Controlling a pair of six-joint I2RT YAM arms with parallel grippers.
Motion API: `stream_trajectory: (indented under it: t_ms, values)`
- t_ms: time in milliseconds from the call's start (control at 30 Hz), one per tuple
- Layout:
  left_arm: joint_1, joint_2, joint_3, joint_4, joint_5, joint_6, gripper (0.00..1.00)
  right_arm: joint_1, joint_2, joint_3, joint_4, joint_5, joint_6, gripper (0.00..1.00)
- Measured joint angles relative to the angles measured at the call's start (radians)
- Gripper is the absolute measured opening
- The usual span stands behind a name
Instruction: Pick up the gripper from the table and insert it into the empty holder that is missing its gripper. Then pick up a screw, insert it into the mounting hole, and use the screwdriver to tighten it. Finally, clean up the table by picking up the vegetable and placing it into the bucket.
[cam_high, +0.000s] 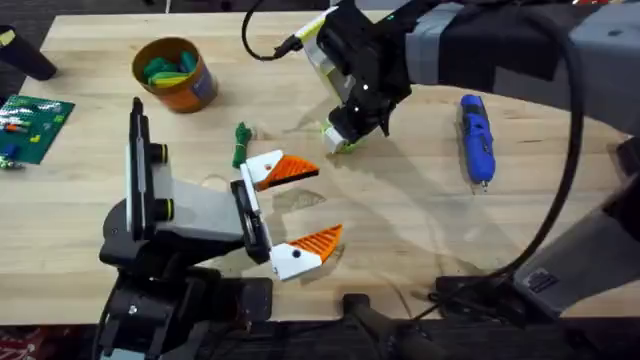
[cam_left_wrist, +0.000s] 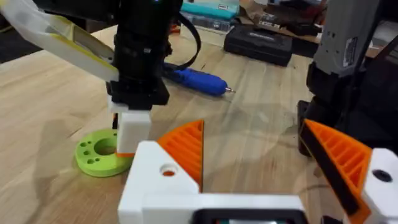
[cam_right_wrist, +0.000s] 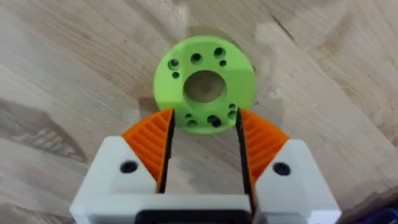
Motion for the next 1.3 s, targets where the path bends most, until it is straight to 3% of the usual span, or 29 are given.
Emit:
stream_trajectory:
  t_ms: [467, 533, 667, 733, 1300]
  values:
    - [0.000, 0.000, 0.000, 0.000, 0.000, 0.000, 0.984, 0.000, 0.028, 0.012, -0.010, 0.000, 0.000, 0.575]
    - [0.000, 0.000, 0.000, 0.000, 0.000, 0.000, 0.984, 0.000, 0.028, 0.013, -0.010, 0.000, -0.006, 0.463]
    - [0.000, 0.000, 0.000, 0.000, 0.000, 0.000, 0.984, -0.001, 0.028, 0.014, -0.007, 0.020, -0.008, 0.067]
    - [0.000, 0.000, 0.000, 0.000, 0.000, 0.000, 0.984, -0.005, 0.028, 0.014, -0.006, 0.023, -0.010, 0.011]
    - [0.000, 0.000, 0.000, 0.000, 0.000, 0.000, 0.984, -0.005, 0.028, 0.044, -0.070, 0.021, -0.011, 0.007]
